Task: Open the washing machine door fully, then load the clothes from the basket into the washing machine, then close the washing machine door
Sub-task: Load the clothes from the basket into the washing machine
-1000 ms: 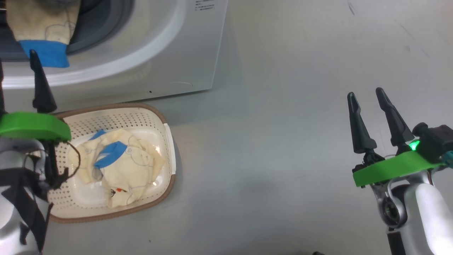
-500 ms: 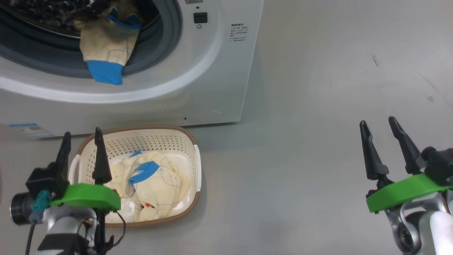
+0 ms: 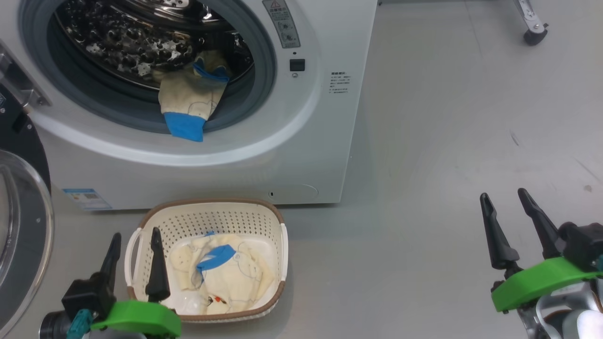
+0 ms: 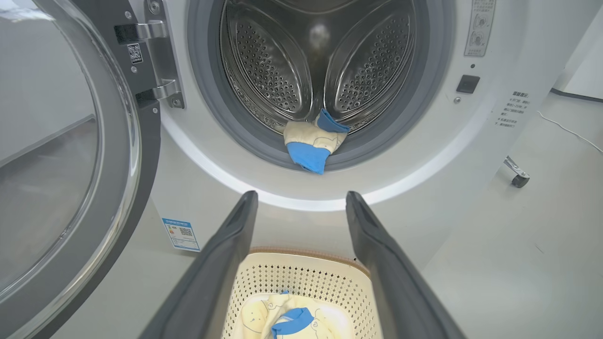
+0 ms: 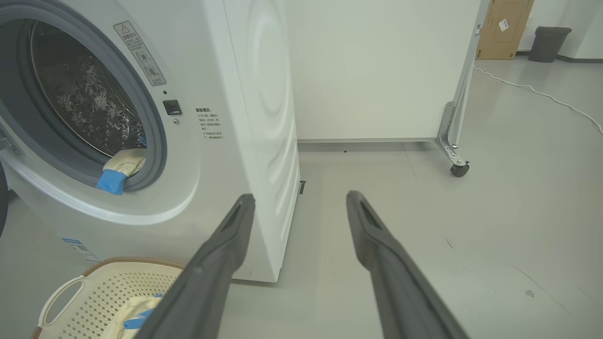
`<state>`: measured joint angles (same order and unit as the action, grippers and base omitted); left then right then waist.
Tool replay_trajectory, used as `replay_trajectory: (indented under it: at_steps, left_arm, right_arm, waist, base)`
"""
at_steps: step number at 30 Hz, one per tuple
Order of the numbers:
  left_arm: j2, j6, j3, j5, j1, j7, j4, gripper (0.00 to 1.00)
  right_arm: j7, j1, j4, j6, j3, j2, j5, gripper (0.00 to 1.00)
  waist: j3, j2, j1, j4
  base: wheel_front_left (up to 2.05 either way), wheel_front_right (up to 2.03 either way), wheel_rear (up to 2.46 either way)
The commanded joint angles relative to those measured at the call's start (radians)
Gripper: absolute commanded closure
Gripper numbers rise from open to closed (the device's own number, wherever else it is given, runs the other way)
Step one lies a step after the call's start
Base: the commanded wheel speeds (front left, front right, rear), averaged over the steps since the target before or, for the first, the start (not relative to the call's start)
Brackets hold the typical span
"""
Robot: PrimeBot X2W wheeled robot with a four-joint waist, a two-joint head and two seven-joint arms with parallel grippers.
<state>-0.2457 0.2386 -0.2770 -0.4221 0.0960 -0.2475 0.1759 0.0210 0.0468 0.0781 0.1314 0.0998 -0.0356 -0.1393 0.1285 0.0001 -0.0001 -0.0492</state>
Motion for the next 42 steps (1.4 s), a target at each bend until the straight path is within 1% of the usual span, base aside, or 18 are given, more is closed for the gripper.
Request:
replay_trajectory:
  at_steps: [1,7,17,34,42]
  left_arm:
    - [-0.013,0.015,0.037,0.011,0.004,-0.013,-0.048,0.00]
    - [-0.021,0.029,0.037,0.011,-0.034,-0.008,-0.090,0.00]
    - [-0.030,0.035,0.027,0.009,-0.056,0.009,-0.122,0.00]
    - [-0.033,0.046,0.015,0.006,-0.055,0.015,-0.129,0.00]
    - [-0.033,0.043,0.017,-0.006,-0.034,0.015,-0.122,0.00]
  right_arm:
    - [-0.006,-0.008,0.044,-0.001,-0.016,-0.015,0.007,0.00]
    - [-0.015,0.017,0.061,-0.001,-0.005,-0.015,0.004,0.00]
    - [-0.025,0.028,0.071,-0.001,-0.009,-0.015,0.002,0.00]
    - [-0.020,0.031,0.060,-0.001,-0.019,-0.015,-0.003,0.00]
    - [-0.017,0.025,0.057,-0.001,-0.023,-0.015,-0.005,0.00]
  waist:
    - [-0.019,-0.0001,0.0001,0.016]
    - [-0.033,-0.0001,0.0001,0.035]
    - [-0.049,-0.0001,0.0001,0.043]
    - [-0.052,-0.0001,0.0001,0.037]
    - [-0.042,-0.0001,0.0001,0.037]
  base:
    - [0.00,0.00,0.00]
    - [0.00,0.00,0.00]
    - [0.00,0.00,0.00]
    - [0.00,0.00,0.00]
    - [0.00,0.00,0.00]
